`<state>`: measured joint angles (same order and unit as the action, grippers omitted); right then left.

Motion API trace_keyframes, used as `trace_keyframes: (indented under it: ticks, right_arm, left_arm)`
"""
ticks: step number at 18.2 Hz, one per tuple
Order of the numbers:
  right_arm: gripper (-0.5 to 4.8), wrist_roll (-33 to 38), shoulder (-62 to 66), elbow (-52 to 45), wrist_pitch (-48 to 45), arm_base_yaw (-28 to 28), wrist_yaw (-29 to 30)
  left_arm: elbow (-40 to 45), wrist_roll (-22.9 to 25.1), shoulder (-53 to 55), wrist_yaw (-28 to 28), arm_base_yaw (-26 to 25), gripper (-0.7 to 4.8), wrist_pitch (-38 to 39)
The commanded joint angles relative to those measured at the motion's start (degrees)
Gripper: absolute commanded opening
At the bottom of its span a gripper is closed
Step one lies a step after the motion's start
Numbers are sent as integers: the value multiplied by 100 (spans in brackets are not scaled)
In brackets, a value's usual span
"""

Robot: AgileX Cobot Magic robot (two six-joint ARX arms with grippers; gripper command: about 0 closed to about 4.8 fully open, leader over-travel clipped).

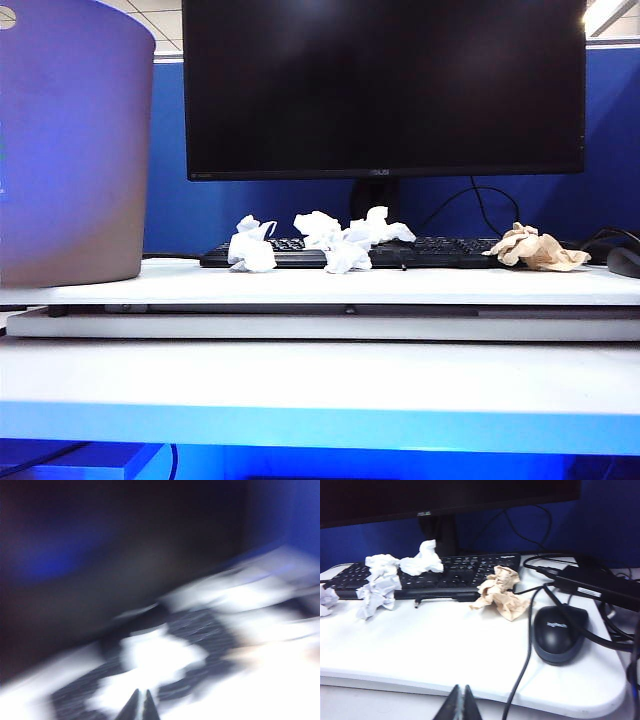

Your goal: Pick up all paper balls from the table and place them in the pink trash can.

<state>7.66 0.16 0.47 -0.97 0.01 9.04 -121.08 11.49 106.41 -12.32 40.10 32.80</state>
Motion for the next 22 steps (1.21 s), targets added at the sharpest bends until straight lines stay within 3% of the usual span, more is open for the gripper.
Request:
trace_keyframes:
  ticks: [1,4,6,7,10,14,17,22]
  right_arm:
    - [-4,11,-9,-22,-68,4,13]
    - [-4,9,-9,-22,-52,4,11]
    - [-4,9,-9,-22,-52,2,9]
    - [-4,9,-9,-22,-50,2,7]
    - [-4,7,-9,-22,-52,2,7]
    - [-4,7,-9,-22,-52,0,9]
    - [-4,7,-9,-22,-52,0,7]
    - [-4,7,-9,-22,-50,-2,7]
  left_arm:
    - [15,461,544,-994,188,-4,72]
    - [15,-4,1104,-1058,144,36,686]
    - [15,-76,1377,-2090,146,201,743]
    - [15,-72,1438,-2391,146,252,756]
    - [15,160,1659,-2514,9,258,870]
    - [20,-442,1781,-2426,-243,432,1226]
    - [24,-682,1847,-1792,-461,436,1434]
    - [24,-743,1985,-1711,-629,436,1469]
